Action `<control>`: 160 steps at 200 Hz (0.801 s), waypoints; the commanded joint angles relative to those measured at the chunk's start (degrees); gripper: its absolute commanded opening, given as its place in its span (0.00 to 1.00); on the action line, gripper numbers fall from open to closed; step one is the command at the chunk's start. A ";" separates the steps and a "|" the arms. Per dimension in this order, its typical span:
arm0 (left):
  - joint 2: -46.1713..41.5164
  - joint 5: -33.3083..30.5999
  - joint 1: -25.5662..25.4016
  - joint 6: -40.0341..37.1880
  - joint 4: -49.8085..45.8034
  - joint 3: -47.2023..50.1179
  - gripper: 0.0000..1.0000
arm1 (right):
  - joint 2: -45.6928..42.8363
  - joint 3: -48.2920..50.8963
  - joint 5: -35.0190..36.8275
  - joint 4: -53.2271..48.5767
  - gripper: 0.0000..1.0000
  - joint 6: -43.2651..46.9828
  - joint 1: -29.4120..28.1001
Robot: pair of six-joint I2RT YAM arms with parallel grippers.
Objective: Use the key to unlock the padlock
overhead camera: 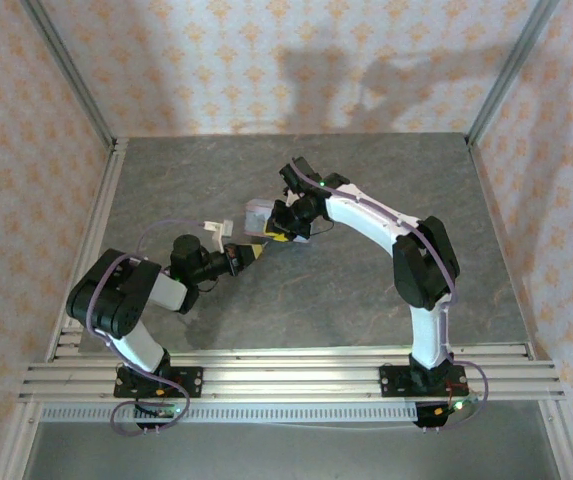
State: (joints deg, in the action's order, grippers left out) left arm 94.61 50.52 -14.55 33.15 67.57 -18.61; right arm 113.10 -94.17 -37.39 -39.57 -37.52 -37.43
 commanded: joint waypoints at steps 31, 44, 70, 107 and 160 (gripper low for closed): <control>-3.55 -2.36 0.20 -1.42 1.93 0.49 0.00 | -1.70 0.39 -1.21 2.54 0.00 -0.87 0.42; -3.55 -2.53 0.16 -1.51 1.90 0.51 0.00 | -1.62 0.39 -1.32 2.69 0.00 -1.02 0.43; -3.48 -2.79 0.18 -1.81 1.87 0.59 0.00 | -1.64 0.39 -1.90 3.03 0.00 -1.42 0.43; -3.05 -3.06 0.15 -2.03 2.07 0.33 0.00 | -1.58 0.35 -2.45 3.37 0.00 -2.07 0.42; -2.77 -3.06 0.22 -2.21 1.93 -0.34 0.00 | -1.56 0.65 -2.73 3.76 0.00 -2.52 0.43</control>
State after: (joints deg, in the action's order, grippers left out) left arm 92.49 48.58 -14.55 32.93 67.59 -18.55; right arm 113.10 -94.06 -38.98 -38.06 -39.44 -37.43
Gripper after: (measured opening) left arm 0.048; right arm 0.167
